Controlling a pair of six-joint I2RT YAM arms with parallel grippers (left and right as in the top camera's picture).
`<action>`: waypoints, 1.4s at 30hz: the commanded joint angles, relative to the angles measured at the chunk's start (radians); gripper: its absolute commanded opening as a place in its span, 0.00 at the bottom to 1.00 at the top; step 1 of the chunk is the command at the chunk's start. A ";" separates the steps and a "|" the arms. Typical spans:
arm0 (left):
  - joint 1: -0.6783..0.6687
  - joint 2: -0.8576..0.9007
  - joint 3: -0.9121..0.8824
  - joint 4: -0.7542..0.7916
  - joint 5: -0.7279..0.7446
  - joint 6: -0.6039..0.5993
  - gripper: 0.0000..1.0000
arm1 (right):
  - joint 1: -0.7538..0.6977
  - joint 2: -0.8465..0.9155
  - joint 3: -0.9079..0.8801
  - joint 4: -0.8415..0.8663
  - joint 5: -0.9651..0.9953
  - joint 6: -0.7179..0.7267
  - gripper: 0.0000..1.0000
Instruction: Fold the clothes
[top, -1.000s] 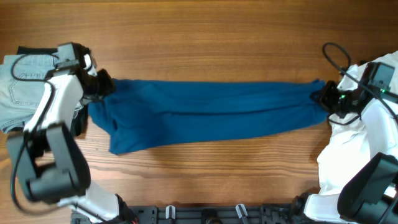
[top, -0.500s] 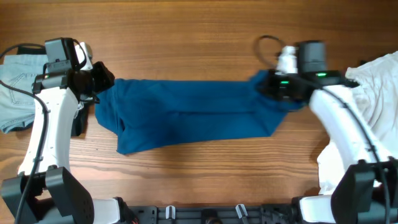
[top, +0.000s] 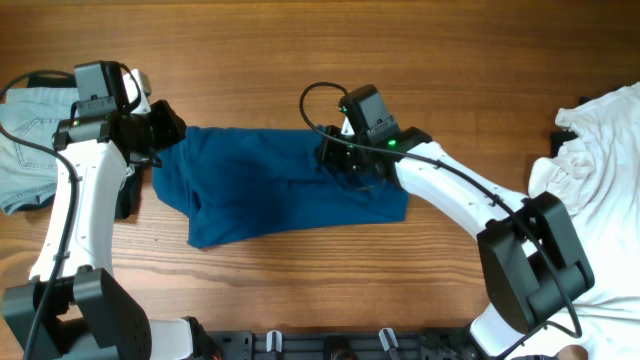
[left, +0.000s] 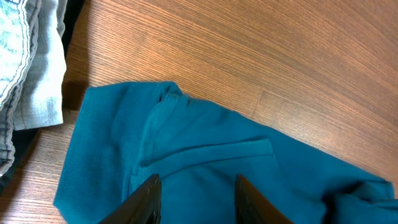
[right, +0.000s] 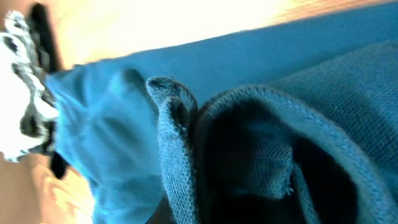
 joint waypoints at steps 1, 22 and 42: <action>-0.002 -0.013 0.000 0.001 0.016 0.009 0.39 | 0.013 0.009 0.019 0.026 -0.030 0.047 0.44; -0.002 -0.013 -0.001 -0.005 0.015 0.010 0.40 | -0.068 -0.085 0.018 -0.452 0.124 -0.215 0.56; -0.002 -0.013 -0.001 0.011 0.015 0.010 0.41 | 0.158 -0.127 0.045 -0.384 -0.240 -0.184 0.04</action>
